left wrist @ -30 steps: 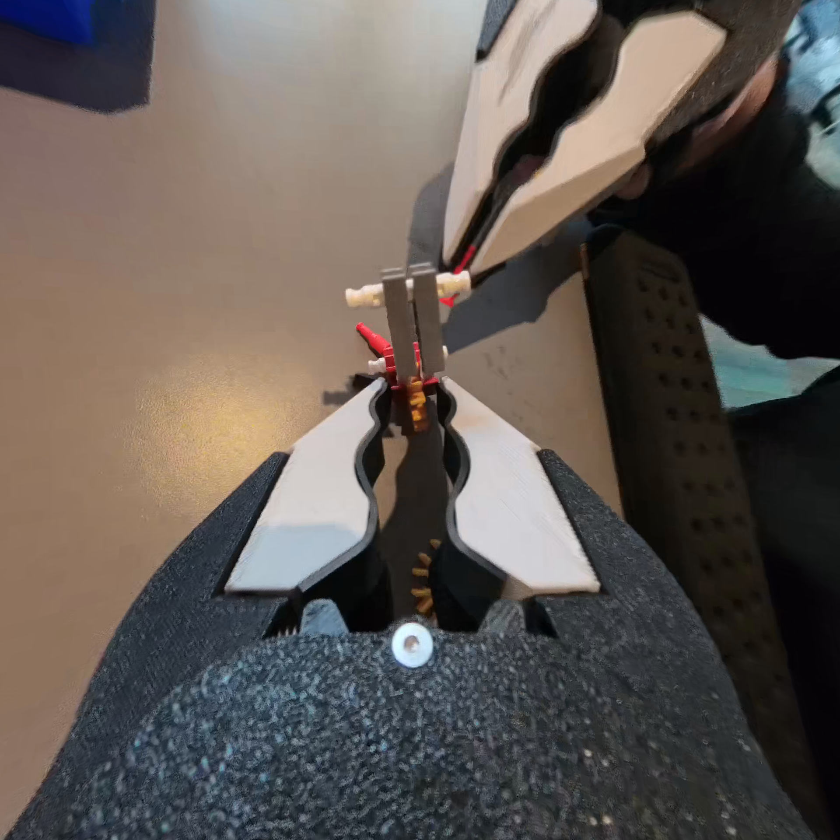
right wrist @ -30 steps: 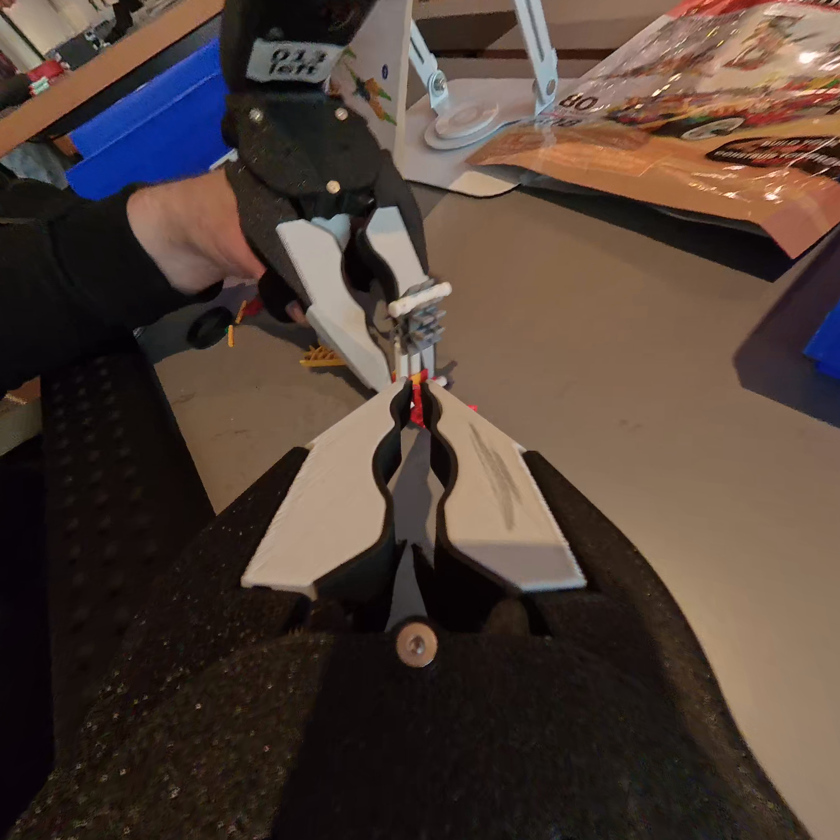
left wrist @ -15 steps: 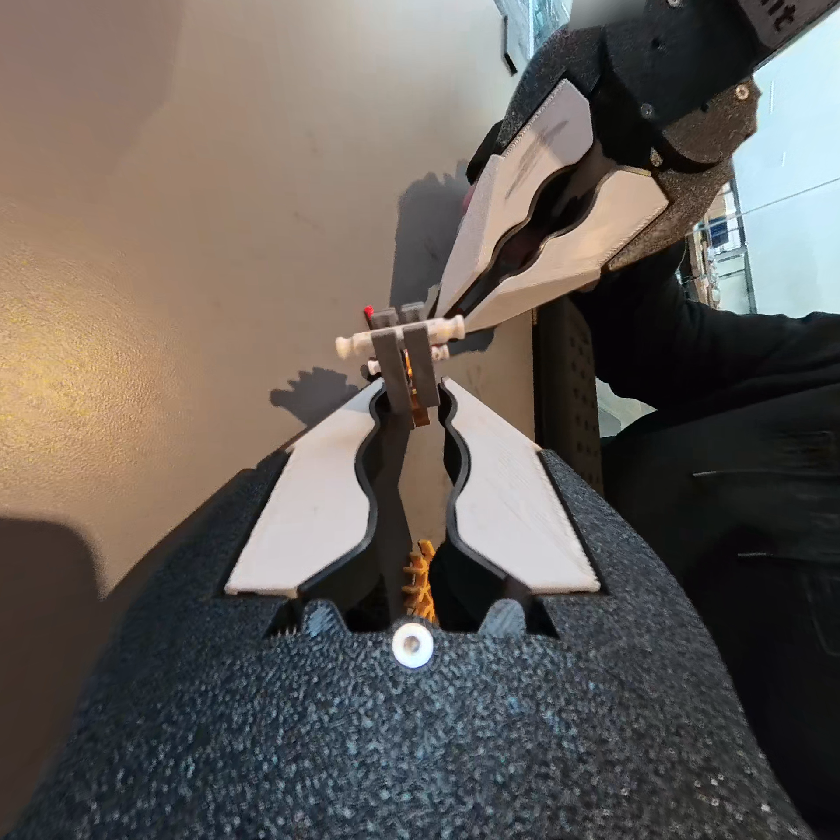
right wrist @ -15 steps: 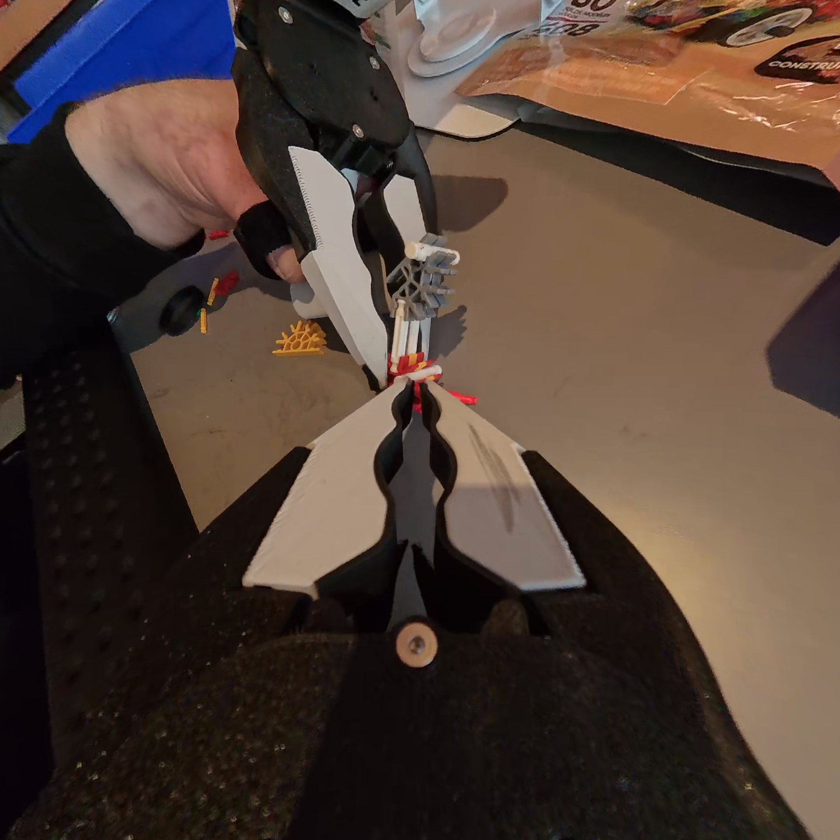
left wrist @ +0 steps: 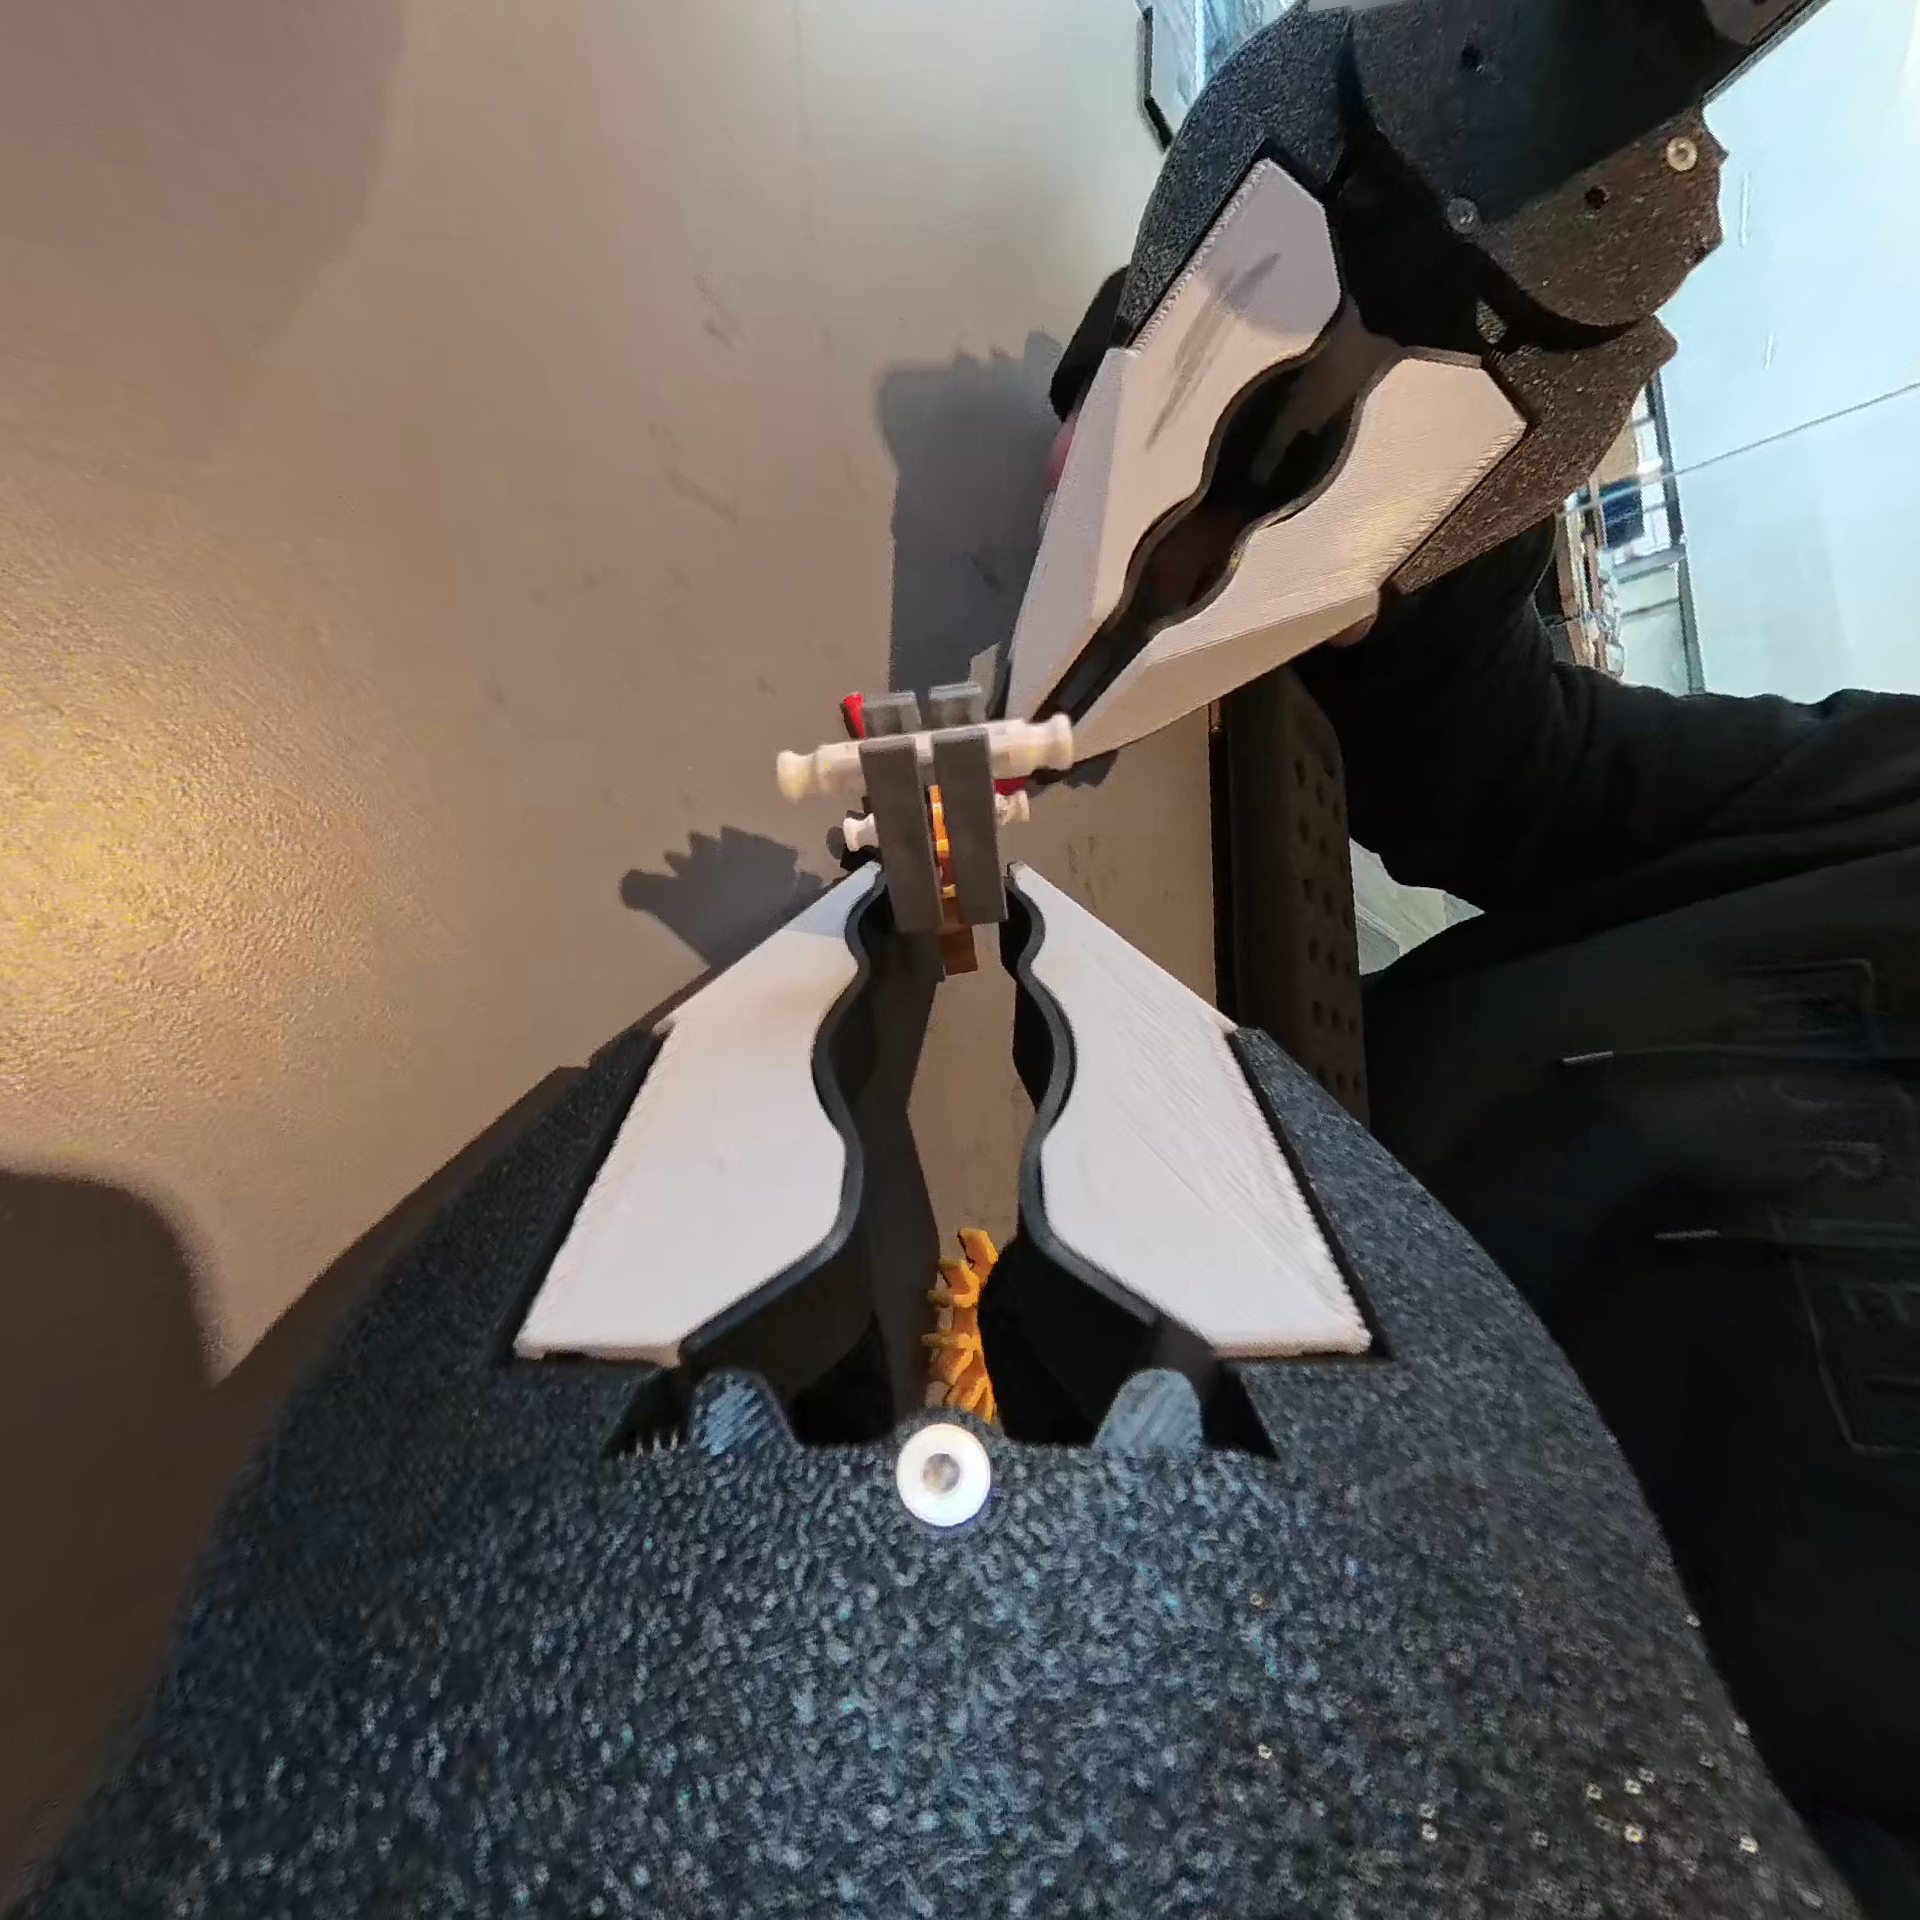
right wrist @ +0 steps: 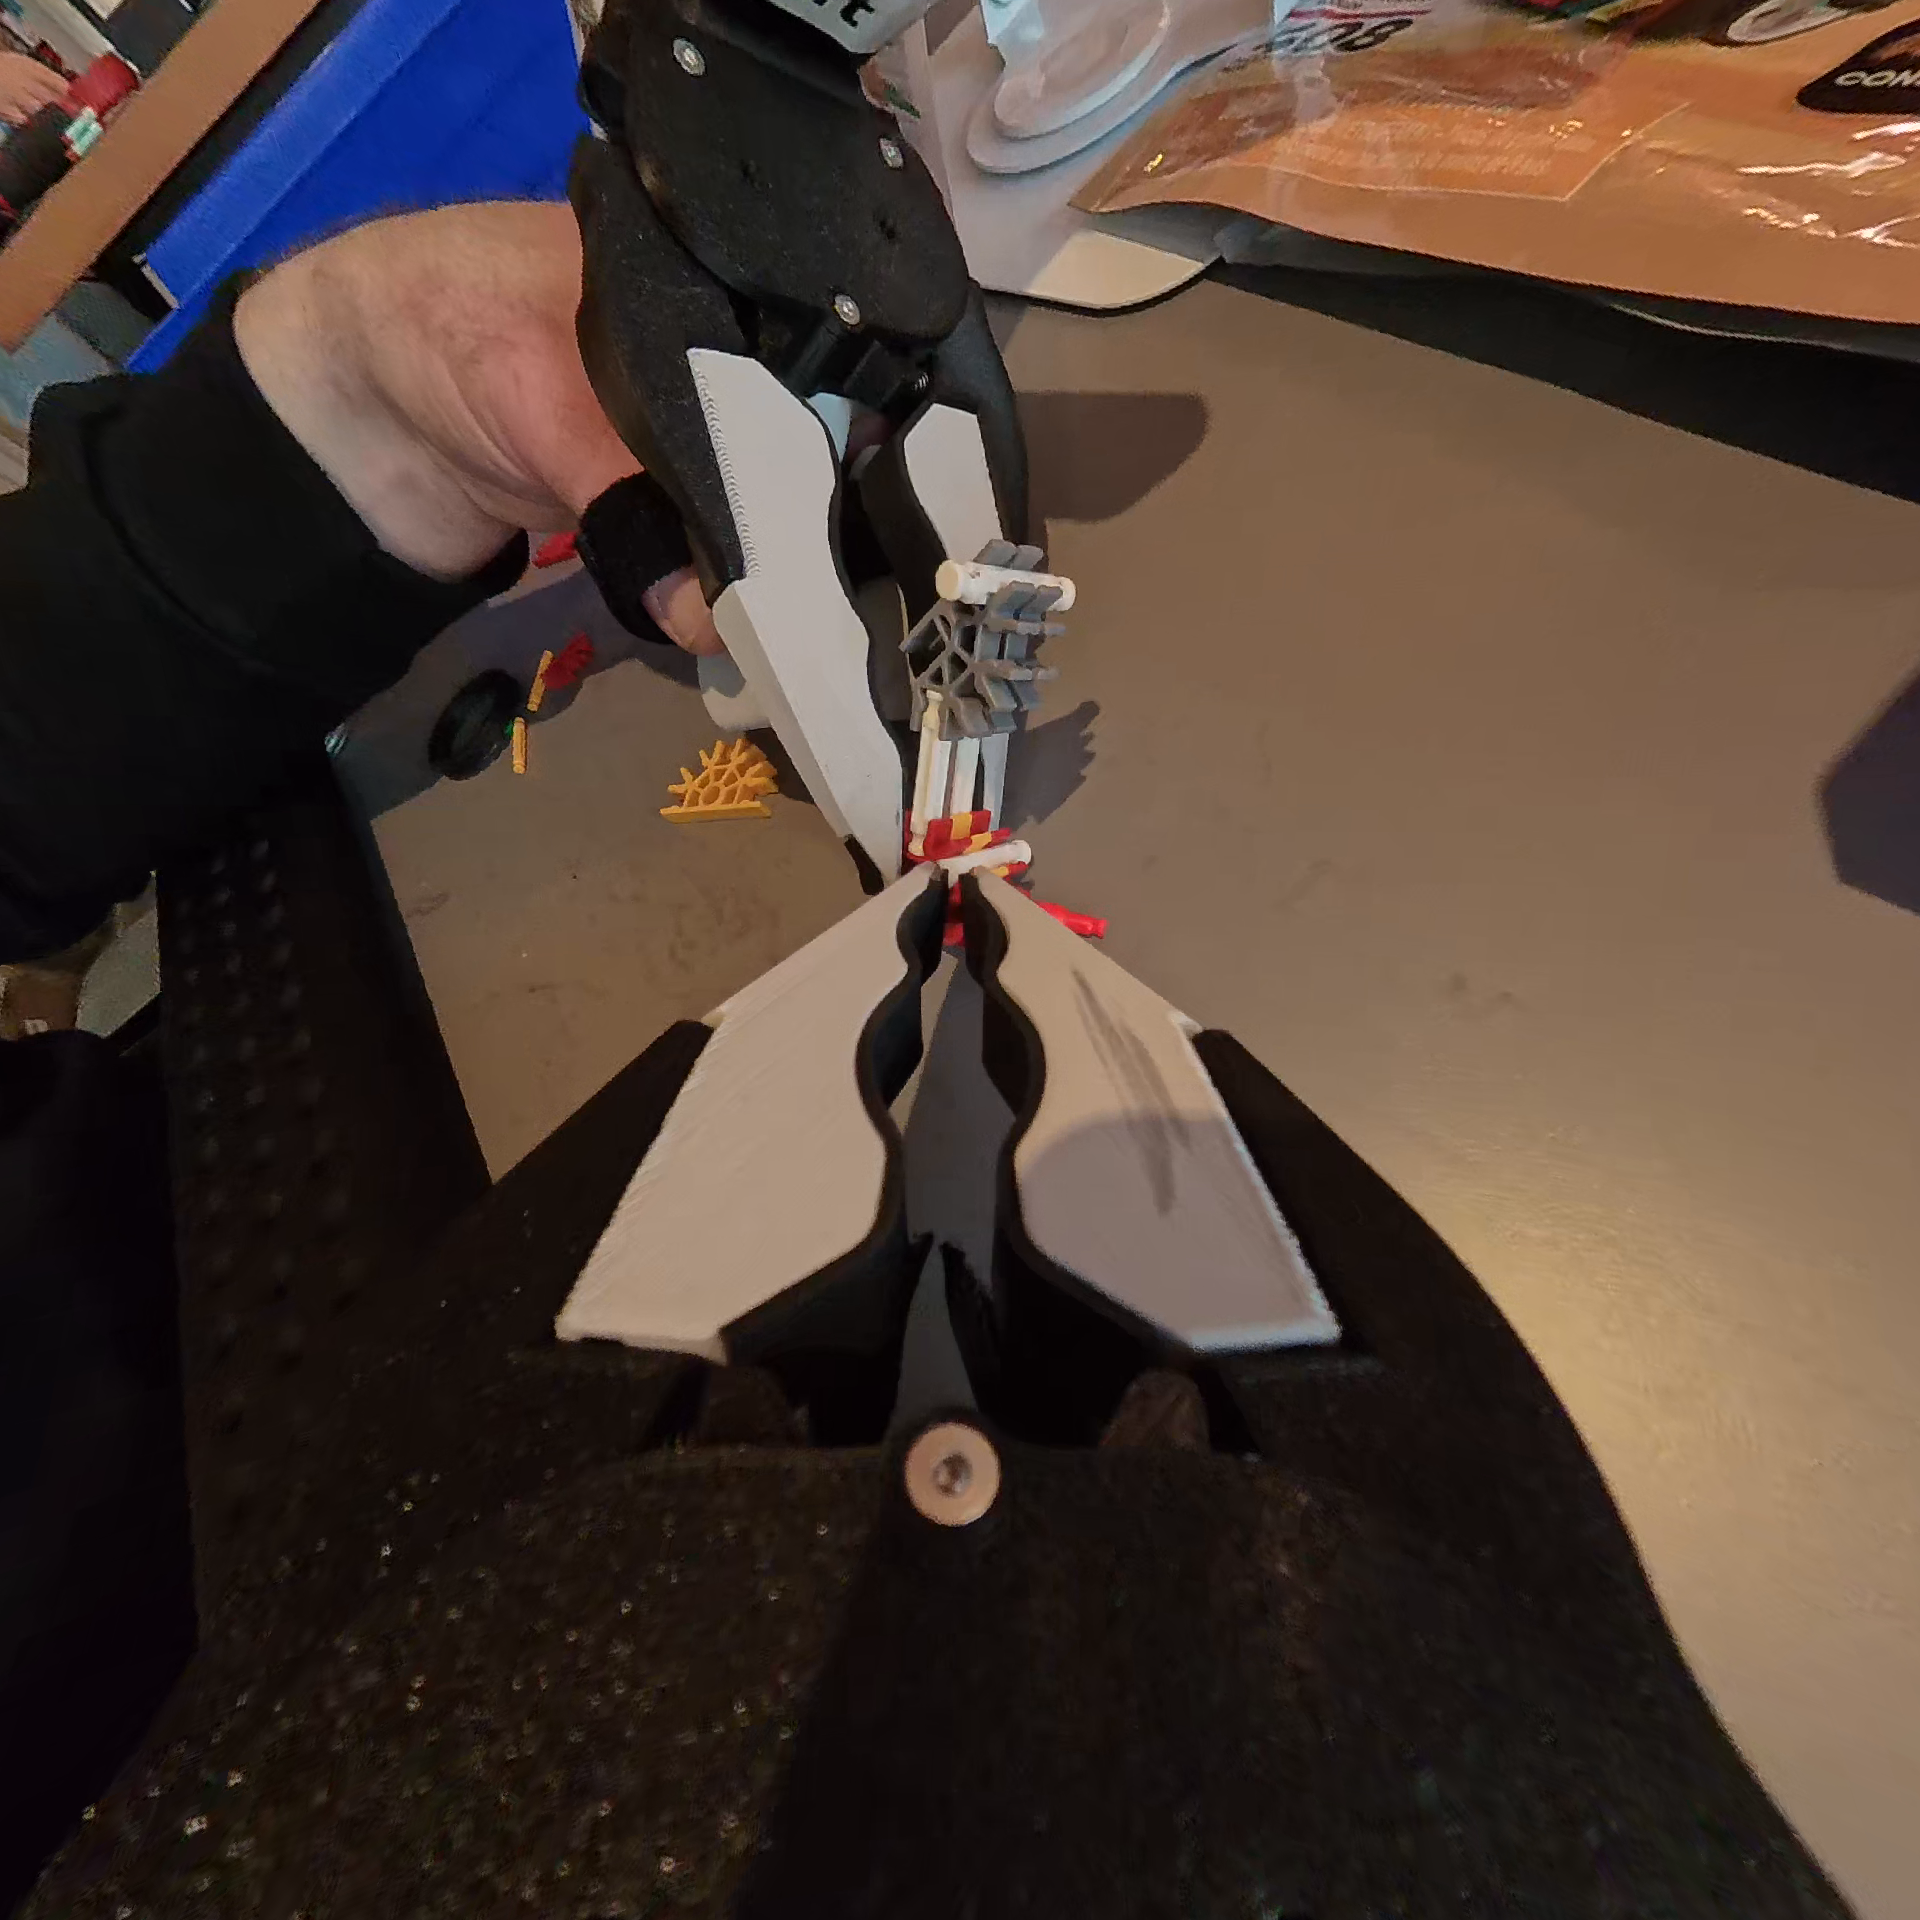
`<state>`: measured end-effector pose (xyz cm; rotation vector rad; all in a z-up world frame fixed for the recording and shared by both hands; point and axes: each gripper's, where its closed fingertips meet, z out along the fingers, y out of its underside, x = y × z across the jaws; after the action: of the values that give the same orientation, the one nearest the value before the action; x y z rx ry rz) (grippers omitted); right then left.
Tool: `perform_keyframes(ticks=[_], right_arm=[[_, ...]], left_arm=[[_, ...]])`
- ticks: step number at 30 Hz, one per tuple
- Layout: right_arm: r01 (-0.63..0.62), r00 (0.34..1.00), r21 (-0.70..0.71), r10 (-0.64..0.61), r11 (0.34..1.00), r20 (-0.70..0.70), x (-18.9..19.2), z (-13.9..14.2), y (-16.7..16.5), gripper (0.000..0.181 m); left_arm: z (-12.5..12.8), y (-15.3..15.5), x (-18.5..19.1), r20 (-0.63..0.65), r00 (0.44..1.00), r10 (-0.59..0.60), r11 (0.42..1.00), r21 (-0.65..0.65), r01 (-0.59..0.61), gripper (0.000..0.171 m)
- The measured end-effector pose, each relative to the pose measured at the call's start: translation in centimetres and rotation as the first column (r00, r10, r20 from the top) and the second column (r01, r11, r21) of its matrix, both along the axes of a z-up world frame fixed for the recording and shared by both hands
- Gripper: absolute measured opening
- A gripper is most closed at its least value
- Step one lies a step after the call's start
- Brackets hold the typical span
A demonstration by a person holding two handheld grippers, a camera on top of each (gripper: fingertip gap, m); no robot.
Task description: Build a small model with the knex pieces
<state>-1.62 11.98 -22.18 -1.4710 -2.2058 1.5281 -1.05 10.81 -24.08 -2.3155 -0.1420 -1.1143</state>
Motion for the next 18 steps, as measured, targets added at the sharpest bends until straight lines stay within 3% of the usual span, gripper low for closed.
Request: perform_keyframes(ticks=[18], right_arm=[[0.080,0.997,0.141,-0.079,0.987,-0.007,-0.3,-1.3,0.7,0.001]], left_arm=[[-0.1,0.0,0.0,0.010,1.000,-0.012,1.000,-0.006,0.012,0.018]])
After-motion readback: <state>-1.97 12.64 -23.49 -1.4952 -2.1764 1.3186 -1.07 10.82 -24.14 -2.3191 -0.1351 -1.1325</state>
